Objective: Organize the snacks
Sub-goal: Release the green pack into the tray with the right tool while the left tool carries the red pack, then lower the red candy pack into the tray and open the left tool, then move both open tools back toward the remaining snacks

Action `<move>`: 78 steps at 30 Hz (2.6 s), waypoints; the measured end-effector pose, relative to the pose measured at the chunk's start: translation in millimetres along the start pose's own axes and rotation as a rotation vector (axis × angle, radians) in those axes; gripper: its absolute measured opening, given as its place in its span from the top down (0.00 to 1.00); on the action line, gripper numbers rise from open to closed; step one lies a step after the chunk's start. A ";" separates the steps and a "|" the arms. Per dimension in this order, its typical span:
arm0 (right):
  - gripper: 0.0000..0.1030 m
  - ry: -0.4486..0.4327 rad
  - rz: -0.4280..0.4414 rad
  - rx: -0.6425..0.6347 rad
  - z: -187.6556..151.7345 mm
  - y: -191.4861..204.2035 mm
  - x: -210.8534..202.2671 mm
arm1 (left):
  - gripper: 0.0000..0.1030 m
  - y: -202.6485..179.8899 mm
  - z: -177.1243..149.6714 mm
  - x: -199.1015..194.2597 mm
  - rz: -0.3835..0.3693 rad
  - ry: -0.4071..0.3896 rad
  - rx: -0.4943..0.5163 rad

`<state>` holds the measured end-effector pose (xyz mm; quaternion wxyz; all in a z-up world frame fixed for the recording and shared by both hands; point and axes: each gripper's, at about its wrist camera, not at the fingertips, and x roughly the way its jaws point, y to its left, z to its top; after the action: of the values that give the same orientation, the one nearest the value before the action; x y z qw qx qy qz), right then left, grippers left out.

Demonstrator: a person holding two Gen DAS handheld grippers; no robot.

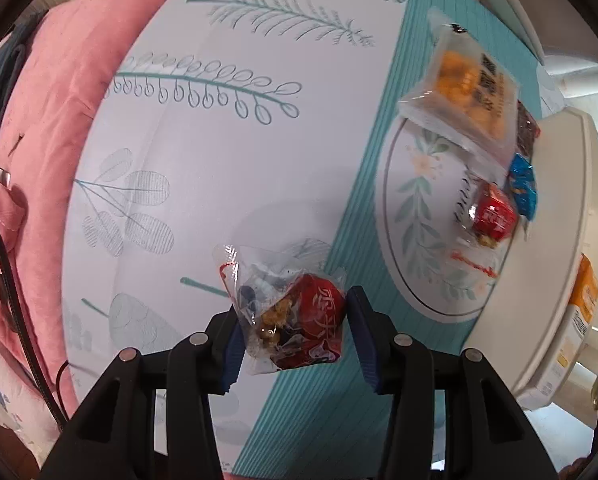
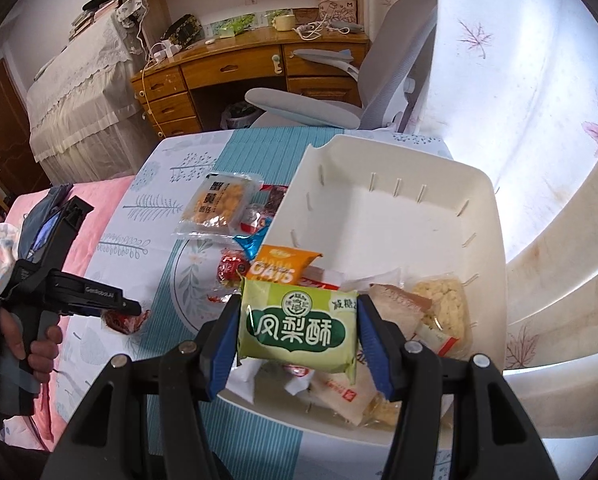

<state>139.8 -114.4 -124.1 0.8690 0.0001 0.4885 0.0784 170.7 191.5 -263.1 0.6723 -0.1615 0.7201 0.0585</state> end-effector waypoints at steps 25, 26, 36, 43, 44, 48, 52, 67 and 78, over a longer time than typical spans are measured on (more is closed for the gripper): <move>0.45 -0.048 0.030 0.119 20.6 -74.4 5.0 | 0.56 -143.5 -16.3 -161.8 -0.094 -0.182 0.315; 0.45 -0.051 0.030 0.126 22.0 -77.5 5.4 | 0.56 -151.1 -16.5 -165.0 -0.099 -0.185 0.331; 0.45 -0.110 0.025 0.167 35.7 -106.4 8.5 | 0.55 -226.3 -6.4 -169.5 -0.187 -0.204 0.471; 0.45 -0.113 0.006 0.187 38.5 -124.7 12.3 | 0.55 -261.6 0.0 -150.4 -0.248 -0.177 0.515; 0.45 -0.109 0.006 0.190 38.2 -126.4 12.8 | 0.55 -264.2 -1.0 -149.1 -0.250 -0.174 0.519; 0.43 -0.101 0.012 0.193 35.8 -129.1 13.0 | 0.48 -271.5 -1.5 -141.9 -0.257 -0.160 0.529; 0.42 -0.089 0.023 0.203 34.6 -129.1 13.3 | 0.32 -270.7 0.5 -141.6 -0.246 -0.168 0.513; 0.27 -0.085 0.023 0.211 38.9 -109.3 0.2 | 0.25 -246.9 -10.3 -173.2 -0.303 -0.219 0.510; 0.26 -0.071 0.042 0.196 38.9 -71.7 -14.6 | 0.25 -193.5 -24.3 -191.2 -0.324 -0.249 0.461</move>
<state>175.1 -184.3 -97.0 0.8798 0.0982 0.4626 0.0484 216.2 31.5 -46.4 0.7750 -0.1090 0.5913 -0.1947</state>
